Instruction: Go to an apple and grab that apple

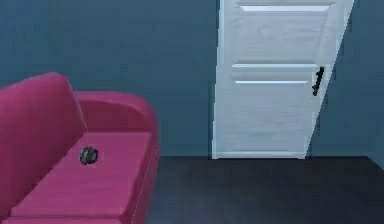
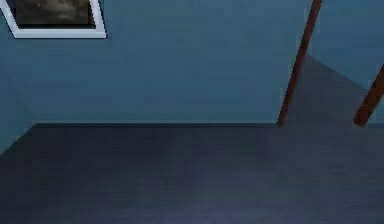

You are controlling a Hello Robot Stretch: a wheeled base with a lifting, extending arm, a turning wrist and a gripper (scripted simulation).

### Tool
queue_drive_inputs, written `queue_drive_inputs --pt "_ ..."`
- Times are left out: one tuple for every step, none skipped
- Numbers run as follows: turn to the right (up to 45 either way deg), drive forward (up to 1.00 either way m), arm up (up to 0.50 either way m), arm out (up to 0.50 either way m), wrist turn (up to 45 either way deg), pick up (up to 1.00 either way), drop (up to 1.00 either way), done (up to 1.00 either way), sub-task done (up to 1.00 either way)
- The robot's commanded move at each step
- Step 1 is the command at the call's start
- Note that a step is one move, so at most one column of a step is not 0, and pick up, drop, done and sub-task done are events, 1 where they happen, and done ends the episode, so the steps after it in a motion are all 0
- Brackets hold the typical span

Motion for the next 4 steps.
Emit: queue_drive_inputs --pt "45.0 0.00 0.00 0.00 0.0 0.00 0.00 0.00 0.00" --pt "45.0 0.00 0.00 0.00 0.0 0.00 0.00 0.00 0.00" --pt "36.0 0.00 0.00 0.00 0.0 0.00 0.00 0.00 0.00" --pt "0.0 1.00 0.00 0.00 0.0 0.00 0.00 0.00 0.00"
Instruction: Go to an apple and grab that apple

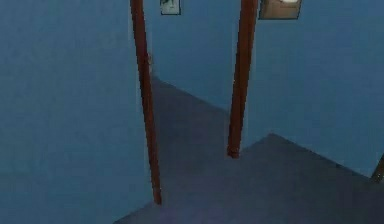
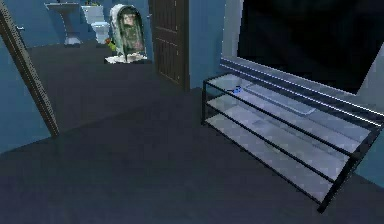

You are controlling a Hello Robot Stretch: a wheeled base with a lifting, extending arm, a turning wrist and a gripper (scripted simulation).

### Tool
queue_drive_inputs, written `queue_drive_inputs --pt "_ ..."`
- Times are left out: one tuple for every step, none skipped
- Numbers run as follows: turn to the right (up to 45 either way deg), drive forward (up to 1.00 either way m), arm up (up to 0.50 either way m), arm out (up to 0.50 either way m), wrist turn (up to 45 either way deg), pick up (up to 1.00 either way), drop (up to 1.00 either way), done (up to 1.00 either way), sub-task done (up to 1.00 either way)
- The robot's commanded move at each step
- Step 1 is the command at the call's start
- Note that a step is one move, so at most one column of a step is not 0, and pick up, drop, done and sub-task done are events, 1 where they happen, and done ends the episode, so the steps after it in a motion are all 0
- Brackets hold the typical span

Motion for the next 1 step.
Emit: queue_drive_inputs --pt "3.0 0.00 0.00 0.00 0.0 0.00 0.00 0.00 0.00"
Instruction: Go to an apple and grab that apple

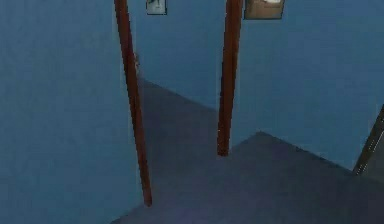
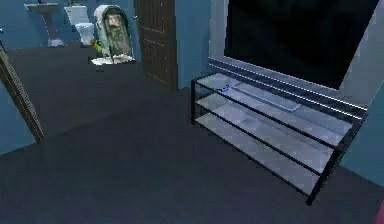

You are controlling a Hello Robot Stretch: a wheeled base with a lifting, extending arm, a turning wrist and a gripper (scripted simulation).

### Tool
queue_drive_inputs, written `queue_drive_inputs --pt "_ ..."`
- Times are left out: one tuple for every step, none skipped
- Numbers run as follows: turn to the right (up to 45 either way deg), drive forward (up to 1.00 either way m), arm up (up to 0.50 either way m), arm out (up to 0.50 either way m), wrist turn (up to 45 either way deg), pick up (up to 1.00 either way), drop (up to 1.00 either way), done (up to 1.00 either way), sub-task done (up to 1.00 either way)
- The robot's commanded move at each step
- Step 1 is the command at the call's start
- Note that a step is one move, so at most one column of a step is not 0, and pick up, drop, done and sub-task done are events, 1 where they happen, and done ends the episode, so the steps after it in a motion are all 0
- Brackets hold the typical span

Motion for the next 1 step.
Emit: queue_drive_inputs --pt "0.0 1.00 0.00 0.00 0.0 0.00 0.00 0.00 0.00"
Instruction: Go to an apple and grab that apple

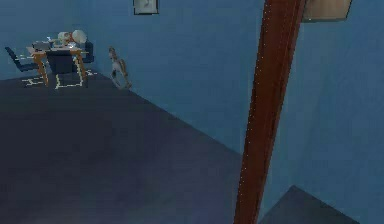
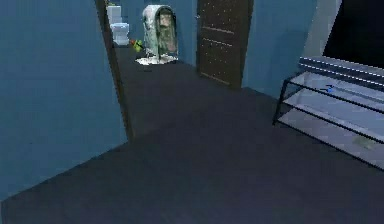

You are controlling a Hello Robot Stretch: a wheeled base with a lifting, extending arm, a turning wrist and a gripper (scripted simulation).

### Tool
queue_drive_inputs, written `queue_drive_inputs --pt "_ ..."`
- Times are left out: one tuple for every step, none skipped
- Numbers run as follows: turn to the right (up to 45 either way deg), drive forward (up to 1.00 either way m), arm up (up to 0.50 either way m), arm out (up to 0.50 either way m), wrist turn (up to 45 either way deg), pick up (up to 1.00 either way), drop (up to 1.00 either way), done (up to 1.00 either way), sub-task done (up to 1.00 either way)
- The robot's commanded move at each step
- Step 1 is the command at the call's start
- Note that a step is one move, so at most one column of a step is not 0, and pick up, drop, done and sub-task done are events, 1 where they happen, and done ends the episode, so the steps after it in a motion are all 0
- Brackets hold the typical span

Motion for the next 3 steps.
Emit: queue_drive_inputs --pt "-3.0 0.00 0.00 0.00 0.0 0.00 0.00 0.00 0.00" --pt "0.0 0.65 0.00 0.00 0.0 0.00 0.00 0.00 0.00" --pt "-45.0 0.00 0.00 0.00 0.0 0.00 0.00 0.00 0.00"
